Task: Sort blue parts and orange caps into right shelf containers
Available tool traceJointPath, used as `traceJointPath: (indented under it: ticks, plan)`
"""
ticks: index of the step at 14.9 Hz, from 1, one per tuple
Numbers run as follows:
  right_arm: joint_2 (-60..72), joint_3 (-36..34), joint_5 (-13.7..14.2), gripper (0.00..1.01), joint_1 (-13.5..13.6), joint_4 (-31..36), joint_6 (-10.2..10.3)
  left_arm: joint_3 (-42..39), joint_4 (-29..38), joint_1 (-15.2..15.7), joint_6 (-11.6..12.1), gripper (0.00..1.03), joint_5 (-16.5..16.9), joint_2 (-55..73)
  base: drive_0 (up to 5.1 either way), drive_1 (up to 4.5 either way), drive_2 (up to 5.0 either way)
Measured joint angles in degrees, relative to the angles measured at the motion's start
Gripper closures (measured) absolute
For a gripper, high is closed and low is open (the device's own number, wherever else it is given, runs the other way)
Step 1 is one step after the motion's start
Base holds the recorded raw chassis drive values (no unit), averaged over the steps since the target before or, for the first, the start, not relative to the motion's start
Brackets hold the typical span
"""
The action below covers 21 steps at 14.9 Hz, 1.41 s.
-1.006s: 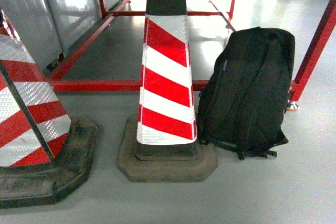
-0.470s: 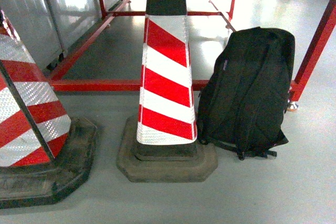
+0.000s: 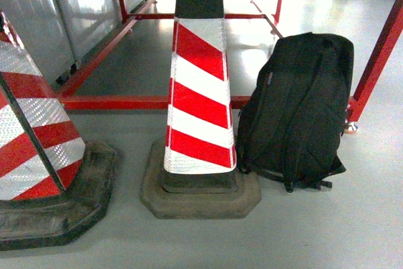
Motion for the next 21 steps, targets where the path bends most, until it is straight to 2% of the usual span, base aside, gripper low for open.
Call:
traceJointPath:
  ticks: [21]
  plan:
    - [0.0, 0.0, 0.04, 0.03, 0.0, -0.07, 0.07, 0.0, 0.0, 0.0, -0.02, 0.05, 0.02, 0.0, 0.0, 0.0, 0.0]
